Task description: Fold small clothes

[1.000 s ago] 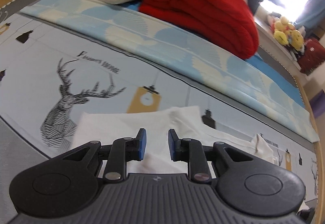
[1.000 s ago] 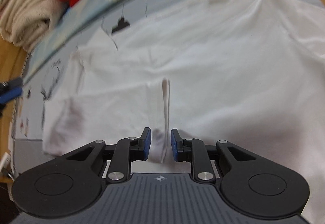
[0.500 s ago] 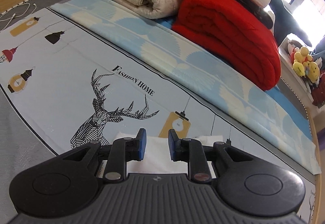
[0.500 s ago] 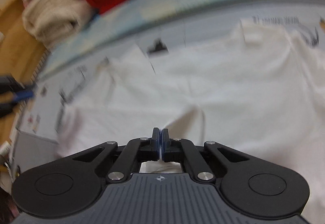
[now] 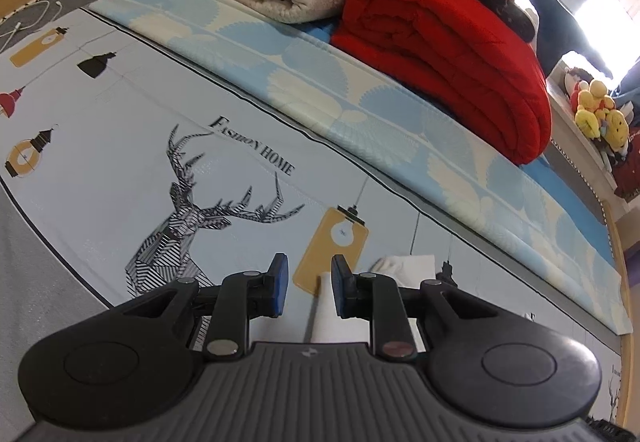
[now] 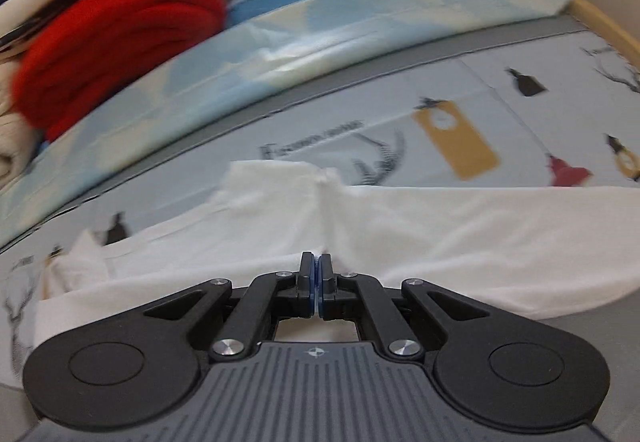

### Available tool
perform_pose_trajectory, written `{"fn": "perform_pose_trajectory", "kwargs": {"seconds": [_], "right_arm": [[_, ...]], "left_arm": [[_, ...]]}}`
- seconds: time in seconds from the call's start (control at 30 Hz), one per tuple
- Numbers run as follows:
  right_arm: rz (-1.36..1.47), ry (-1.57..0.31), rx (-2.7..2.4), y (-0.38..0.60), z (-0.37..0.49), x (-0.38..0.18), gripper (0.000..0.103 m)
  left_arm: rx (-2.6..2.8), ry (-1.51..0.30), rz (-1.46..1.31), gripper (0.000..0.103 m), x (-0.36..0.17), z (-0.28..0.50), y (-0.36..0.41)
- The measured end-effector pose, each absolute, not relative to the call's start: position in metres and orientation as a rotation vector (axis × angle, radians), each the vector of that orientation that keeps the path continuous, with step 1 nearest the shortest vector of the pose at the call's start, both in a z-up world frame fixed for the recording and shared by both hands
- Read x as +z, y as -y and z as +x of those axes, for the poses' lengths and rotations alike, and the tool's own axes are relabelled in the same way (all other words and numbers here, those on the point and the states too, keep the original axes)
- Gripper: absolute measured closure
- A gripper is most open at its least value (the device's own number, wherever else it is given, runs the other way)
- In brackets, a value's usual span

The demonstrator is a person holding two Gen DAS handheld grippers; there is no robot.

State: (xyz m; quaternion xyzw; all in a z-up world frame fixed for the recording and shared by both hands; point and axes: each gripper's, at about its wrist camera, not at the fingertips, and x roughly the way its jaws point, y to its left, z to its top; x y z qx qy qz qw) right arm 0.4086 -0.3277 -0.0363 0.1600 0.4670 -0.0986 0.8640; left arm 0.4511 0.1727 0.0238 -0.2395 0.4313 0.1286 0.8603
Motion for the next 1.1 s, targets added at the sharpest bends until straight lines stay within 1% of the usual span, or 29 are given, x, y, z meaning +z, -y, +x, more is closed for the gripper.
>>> {"fn": "perform_pose_trajectory", "kwargs": {"seconds": [0.13,0.3,0.37,0.47,0.5,0.53,0.67,0.73,0.77,0.9,1.03,1.07,1.1], "right_arm": [[0.277,-0.891,-0.236,0.332,0.405,-0.016,0.103],[0.324,-1.014,-0.355,0.352,0.405,-0.048,0.102],[0.299,-1.013,-0.393,0.352,0.403,-0.051,0.102],[0.284,-0.947,-0.435,0.353,0.399,-0.038,0.095],[0.299,-0.921,-0.433,0.353,0.398,-0.033,0.087],[0.31,-0.902,-0.429,0.352,0.397,-0.029,0.081],[0.342,-0.86,-0.362,0.343,0.4,-0.02,0.081],[0.346,-0.846,-0.329,0.337,0.401,-0.016,0.081],[0.344,-0.842,-0.315,0.335,0.401,-0.015,0.081],[0.347,-0.843,-0.28,0.329,0.404,-0.013,0.081],[0.358,-0.829,-0.266,0.326,0.403,-0.009,0.081],[0.354,-0.827,-0.262,0.325,0.403,-0.008,0.081],[0.353,-0.826,-0.258,0.324,0.404,-0.007,0.081]], "left_arm": [[0.249,-0.913,-0.485,0.079,0.022,0.454,-0.163],[0.225,-0.95,-0.455,0.079,0.014,0.459,-0.153],[0.205,-0.965,-0.452,0.079,0.01,0.461,-0.15],[0.156,-0.999,-0.482,0.077,-0.002,0.468,-0.15],[0.144,-1.01,-0.499,0.076,-0.007,0.471,-0.152],[0.135,-1.022,-0.52,0.076,-0.013,0.474,-0.154],[0.101,-1.063,-0.596,0.076,-0.045,0.487,-0.161],[0.073,-1.078,-0.626,0.069,-0.063,0.493,-0.163],[0.063,-1.083,-0.646,0.069,-0.072,0.495,-0.165],[0.044,-1.081,-0.739,0.068,-0.097,0.501,-0.173],[-0.004,-1.07,-0.786,0.069,-0.104,0.507,-0.169],[-0.007,-1.073,-0.77,0.073,-0.103,0.509,-0.167],[-0.002,-1.068,-0.738,0.099,-0.101,0.51,-0.166]]}}
